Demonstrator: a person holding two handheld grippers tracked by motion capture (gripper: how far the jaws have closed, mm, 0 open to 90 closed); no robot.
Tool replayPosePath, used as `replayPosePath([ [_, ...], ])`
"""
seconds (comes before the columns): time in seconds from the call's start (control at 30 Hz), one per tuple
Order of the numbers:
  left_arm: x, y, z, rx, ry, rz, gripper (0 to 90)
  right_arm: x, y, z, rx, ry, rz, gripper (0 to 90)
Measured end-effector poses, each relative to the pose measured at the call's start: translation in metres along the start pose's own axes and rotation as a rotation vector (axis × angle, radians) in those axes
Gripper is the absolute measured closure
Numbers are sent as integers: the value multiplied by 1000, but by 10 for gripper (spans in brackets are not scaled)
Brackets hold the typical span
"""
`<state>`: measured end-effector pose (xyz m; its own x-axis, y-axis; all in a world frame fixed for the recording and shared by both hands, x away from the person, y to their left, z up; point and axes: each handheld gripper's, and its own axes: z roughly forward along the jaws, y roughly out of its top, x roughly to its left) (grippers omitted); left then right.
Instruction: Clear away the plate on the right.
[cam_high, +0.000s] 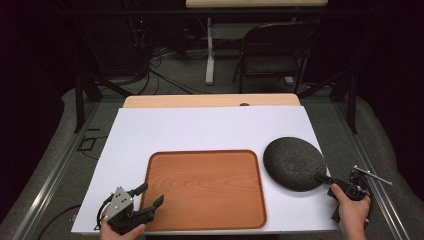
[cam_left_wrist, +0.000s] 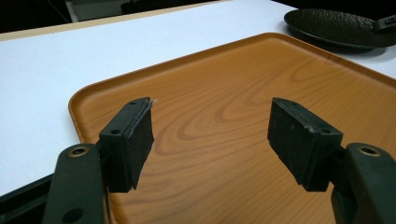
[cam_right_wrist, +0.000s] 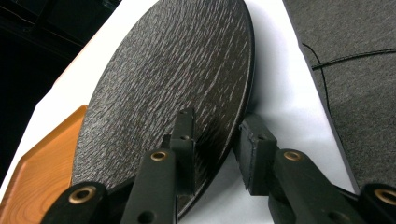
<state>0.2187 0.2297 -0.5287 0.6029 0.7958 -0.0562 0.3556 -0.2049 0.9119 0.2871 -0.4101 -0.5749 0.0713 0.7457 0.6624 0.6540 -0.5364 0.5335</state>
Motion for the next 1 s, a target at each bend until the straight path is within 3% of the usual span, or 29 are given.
replayPosePath([
  [0.3, 0, 0, 0, 1, 2, -2, 310, -6, 2, 0, 18, 44, 78, 743],
  [0.73, 0, 0, 0, 2, 1, 1, 311, -5, 5, -1, 41, 48, 92, 756],
  [0.83, 1, 0, 0, 2, 0, 1, 311, -6, 7, -1, 49, 68, 118, 770],
  [1.0, 1, 0, 0, 2, 6, 0, 311, -5, 11, -2, 62, 74, 114, 778],
])
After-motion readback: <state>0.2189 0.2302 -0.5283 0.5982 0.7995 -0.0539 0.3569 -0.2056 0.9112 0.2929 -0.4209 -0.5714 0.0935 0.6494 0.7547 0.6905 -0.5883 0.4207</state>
